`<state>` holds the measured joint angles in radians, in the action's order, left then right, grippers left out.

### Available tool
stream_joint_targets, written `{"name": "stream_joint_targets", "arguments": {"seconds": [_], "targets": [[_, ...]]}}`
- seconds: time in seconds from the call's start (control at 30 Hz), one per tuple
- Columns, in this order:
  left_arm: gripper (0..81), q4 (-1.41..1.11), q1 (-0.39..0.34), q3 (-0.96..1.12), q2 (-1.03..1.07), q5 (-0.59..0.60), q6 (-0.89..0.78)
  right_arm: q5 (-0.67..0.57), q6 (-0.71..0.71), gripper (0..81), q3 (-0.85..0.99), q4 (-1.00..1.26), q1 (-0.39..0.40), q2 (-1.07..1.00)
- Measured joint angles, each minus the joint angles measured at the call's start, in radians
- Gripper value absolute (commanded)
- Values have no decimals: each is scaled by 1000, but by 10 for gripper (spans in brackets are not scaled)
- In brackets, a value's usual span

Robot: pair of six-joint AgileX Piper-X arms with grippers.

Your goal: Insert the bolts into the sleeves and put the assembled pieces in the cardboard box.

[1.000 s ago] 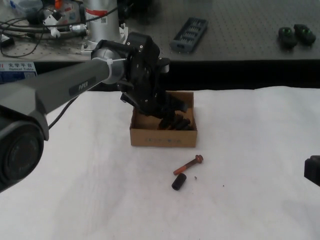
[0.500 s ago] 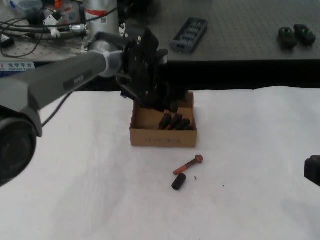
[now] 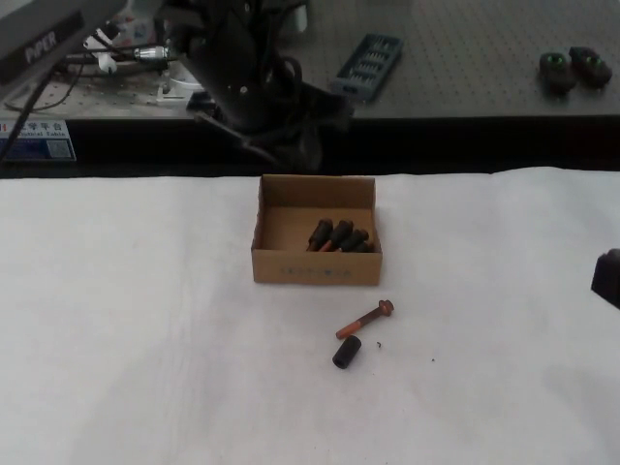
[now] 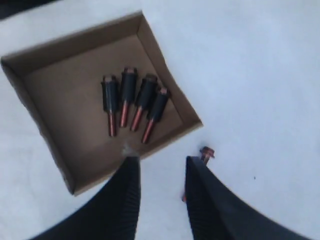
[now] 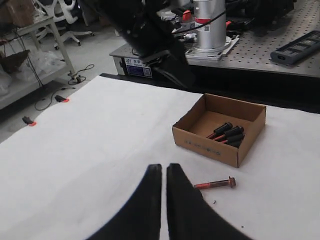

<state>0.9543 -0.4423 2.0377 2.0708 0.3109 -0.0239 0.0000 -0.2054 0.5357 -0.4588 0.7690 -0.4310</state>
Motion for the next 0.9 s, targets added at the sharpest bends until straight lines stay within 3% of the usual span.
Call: {"name": "stream_joint_targets", "arguments": {"seconds": [0.4,0.7,0.9], "targets": [[220,48,-77,-202,-122,-5,3,61,-297,32,4,6,0,-96],[220,-216,-89,-683,-420,-33,-84,25,-412,32,134,0,-11,-372],[220,-349,-89,-967,-614,-88,-83,7,-500,32,187,113,-67,-592]]}}
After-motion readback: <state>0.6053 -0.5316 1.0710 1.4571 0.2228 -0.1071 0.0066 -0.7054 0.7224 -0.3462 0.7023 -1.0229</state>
